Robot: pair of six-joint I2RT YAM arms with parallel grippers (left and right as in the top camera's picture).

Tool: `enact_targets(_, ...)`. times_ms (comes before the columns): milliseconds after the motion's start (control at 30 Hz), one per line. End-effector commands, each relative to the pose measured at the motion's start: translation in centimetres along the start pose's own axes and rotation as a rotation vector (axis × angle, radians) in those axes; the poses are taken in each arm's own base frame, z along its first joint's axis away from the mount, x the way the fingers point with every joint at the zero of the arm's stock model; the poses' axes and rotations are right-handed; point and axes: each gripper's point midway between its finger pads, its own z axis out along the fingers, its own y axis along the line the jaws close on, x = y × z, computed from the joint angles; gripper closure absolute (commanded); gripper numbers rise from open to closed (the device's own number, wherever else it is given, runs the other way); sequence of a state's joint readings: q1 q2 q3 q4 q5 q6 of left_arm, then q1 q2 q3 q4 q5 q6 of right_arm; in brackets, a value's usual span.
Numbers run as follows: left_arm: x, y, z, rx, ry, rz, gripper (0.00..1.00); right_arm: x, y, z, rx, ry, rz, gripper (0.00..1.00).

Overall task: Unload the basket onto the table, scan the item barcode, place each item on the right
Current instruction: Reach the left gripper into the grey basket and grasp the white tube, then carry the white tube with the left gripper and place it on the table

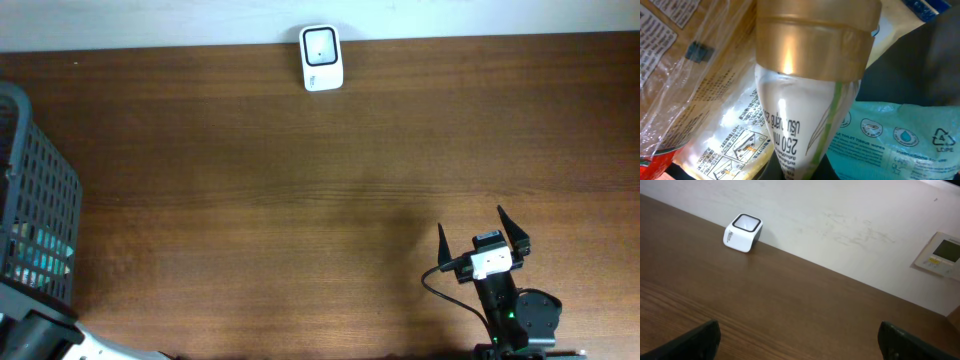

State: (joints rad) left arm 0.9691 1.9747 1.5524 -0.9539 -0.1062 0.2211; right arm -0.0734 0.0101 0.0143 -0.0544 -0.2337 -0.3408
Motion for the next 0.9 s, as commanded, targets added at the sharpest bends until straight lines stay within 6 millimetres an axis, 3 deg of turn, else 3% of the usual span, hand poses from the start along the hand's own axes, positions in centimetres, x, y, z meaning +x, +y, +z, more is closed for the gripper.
enact_targets(0, -0.1, -1.5, 0.0, 0.066, 0.025, -0.038, 1.0, 0.3, -0.1, 0.0, 0.007, 0.003, 0.006, 0.01)
enact_targets(100, -3.2, -0.9, -4.6, 0.083, -0.068, -0.128, 1.0, 0.3, -0.1, 0.0, 0.007, 0.003, 0.005, 0.02)
enact_targets(200, -7.6, -2.6, -13.5, 0.245, -0.274, -0.131, 1.0, 0.3, -0.1, 0.0, 0.007, 0.003, 0.005, 0.01)
enact_targets(267, -9.5, -3.7, -21.3, 0.307, -0.449, -0.095, 1.0, 0.3, -0.1, 0.0, 0.007, 0.003, 0.005, 0.01)
enact_targets(333, -10.2, -4.9, -29.5, 0.304, -0.643, -0.035, 1.0, 0.3, -0.1, 0.0, 0.007, 0.003, 0.005, 0.01)
enact_targets(400, -9.3, -7.9, -37.2, 0.338, -0.83, 0.056, 1.0, 0.3, -0.1, 0.0, 0.007, 0.003, 0.006, 0.01)
enact_targets(467, -7.5, -11.5, -42.5, 0.384, -0.949, 0.148, 1.0, 0.3, -0.1, 0.0, 0.007, 0.003, 0.005, 0.01)
enact_targets(533, -5.7, -14.9, -45.4, 0.444, -1.006, 0.233, 1.0, 0.3, -0.1, 0.0, 0.007, 0.003, 0.006, 0.01)
enact_targets(600, -3.7, -18.8, -46.3, 0.513, -0.992, 0.323, 1.0, 0.3, -0.1, 0.0, 0.007, 0.003, 0.006, 0.01)
enact_targets(667, -1.6, -22.7, -45.8, 0.575, -0.924, 0.413, 1.0, 0.3, -0.1, 0.0, 0.007, 0.003, 0.005, 0.01)
enact_targets(867, 3.5, -31.1, -42.6, 0.672, -0.708, 0.621, 1.0, 0.3, -0.1, 0.0, 0.007, 0.003, 0.005, 0.01)
